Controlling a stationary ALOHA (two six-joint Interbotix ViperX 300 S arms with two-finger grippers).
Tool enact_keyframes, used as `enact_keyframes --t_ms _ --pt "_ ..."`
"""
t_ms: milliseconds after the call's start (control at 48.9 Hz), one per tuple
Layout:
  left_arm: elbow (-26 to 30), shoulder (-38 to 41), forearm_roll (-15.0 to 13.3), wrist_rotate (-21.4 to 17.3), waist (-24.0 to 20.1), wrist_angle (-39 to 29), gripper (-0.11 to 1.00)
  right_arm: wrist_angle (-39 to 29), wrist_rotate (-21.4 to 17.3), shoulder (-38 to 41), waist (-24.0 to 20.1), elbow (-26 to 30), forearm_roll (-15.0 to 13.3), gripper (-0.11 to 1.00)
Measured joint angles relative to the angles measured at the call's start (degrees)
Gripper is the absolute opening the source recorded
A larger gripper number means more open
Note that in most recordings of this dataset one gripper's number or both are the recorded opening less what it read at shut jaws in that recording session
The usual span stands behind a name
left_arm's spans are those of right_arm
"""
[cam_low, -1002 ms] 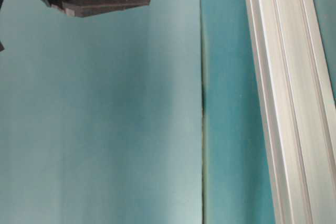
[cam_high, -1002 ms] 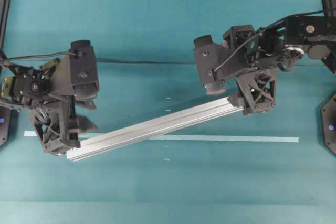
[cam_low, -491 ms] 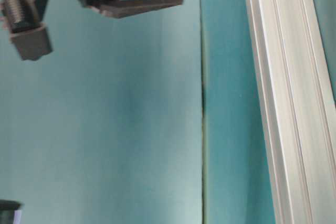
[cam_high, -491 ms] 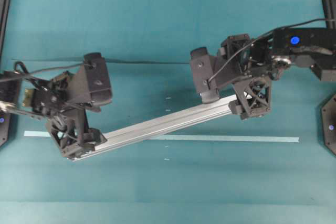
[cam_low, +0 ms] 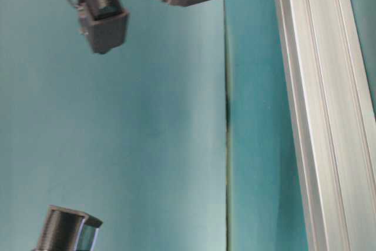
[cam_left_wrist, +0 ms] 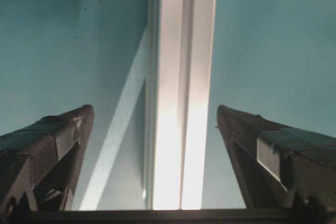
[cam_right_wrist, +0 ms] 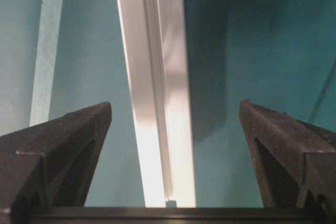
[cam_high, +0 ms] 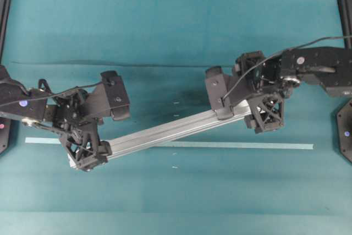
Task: Lift the metal rail with both hands.
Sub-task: 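Close both grippers on the silver rail ends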
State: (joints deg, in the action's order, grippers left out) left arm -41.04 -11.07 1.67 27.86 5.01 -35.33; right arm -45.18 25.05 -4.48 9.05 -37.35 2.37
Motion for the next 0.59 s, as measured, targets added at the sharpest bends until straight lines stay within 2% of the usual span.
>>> enact_keyframes --t_ms 593 --pt "-2.81 2.29 0.0 1.14 1.49 5.27 0.98 5.19 0.18 4.39 -0.26 -1.49 0.0 0.98"
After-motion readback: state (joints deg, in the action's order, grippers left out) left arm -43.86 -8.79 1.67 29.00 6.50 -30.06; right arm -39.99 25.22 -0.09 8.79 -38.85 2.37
